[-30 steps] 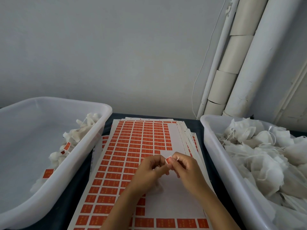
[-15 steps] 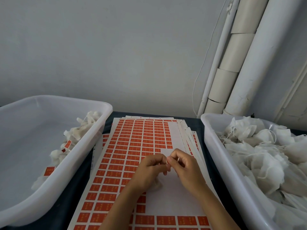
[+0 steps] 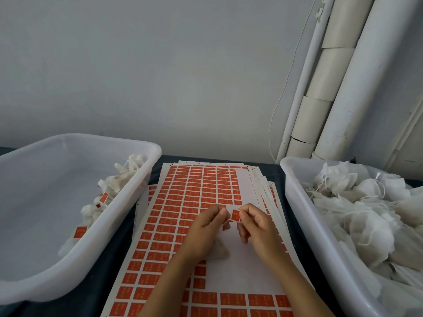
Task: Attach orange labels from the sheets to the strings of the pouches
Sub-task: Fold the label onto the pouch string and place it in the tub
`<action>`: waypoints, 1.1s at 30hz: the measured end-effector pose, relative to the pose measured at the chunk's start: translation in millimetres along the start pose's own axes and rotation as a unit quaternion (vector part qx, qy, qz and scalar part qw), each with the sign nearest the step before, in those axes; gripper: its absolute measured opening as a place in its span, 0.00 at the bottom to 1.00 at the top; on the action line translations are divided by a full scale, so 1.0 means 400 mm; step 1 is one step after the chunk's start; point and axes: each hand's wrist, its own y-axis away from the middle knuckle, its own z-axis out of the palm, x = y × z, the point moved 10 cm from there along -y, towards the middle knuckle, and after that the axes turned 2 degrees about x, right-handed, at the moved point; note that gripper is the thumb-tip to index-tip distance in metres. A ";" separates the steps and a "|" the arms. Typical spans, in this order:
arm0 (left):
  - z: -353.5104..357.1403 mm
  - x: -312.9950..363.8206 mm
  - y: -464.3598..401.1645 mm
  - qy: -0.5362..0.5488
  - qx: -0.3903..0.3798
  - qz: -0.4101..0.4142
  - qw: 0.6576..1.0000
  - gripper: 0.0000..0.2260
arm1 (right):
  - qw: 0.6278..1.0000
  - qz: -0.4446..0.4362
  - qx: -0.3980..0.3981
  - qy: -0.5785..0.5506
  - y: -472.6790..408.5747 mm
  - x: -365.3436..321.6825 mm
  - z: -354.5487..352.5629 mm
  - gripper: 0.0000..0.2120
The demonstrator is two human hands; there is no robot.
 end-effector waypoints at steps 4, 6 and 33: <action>-0.034 -0.038 0.012 -0.068 -0.008 -0.055 0.996 0.11 | 0.996 0.063 -0.058 0.003 0.005 0.036 0.034 0.13; -0.058 -0.046 0.021 -0.105 -0.026 -0.082 0.991 0.11 | 0.992 0.071 -0.101 0.027 0.010 0.040 0.059 0.16; -0.253 0.143 0.095 -0.308 0.213 -0.039 0.926 0.13 | 0.996 0.049 -0.050 -0.053 -0.080 -0.099 0.135 0.11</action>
